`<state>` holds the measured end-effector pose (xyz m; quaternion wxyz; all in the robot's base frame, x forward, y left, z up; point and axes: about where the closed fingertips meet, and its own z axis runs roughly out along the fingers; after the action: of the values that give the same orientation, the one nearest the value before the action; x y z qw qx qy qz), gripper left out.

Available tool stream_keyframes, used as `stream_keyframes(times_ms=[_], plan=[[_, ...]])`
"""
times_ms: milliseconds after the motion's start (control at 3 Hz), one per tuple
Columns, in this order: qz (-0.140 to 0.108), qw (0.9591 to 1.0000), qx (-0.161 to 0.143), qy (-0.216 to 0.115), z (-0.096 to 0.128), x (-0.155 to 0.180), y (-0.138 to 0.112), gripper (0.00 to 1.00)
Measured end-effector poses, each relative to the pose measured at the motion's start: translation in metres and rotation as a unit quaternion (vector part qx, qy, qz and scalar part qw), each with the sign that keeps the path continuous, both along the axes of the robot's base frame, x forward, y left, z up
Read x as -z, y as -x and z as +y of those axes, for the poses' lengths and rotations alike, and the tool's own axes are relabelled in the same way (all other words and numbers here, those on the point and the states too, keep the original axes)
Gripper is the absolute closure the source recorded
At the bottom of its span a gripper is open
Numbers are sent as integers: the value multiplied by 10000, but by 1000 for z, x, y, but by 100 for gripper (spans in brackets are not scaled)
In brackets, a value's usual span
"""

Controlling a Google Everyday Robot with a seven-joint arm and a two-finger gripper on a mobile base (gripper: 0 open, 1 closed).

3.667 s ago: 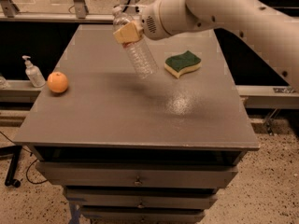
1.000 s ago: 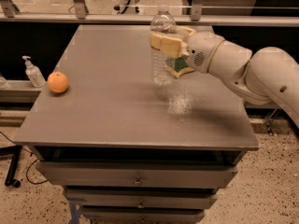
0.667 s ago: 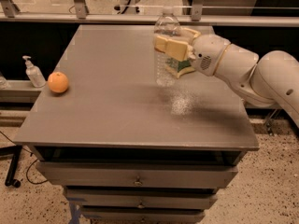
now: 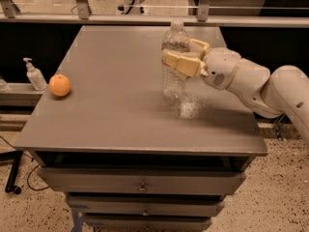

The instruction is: Place water bottle upright

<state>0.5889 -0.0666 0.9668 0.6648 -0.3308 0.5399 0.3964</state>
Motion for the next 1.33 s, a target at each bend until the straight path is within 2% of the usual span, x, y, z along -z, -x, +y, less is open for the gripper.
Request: stream_keyframes(times_ms=[333, 667, 1333], plan=[[-182, 9994, -240, 182, 3, 9, 8, 100], [-272, 9985, -358, 314, 6, 16, 12, 100], [-139, 9994, -321, 85, 2, 21, 14, 59]])
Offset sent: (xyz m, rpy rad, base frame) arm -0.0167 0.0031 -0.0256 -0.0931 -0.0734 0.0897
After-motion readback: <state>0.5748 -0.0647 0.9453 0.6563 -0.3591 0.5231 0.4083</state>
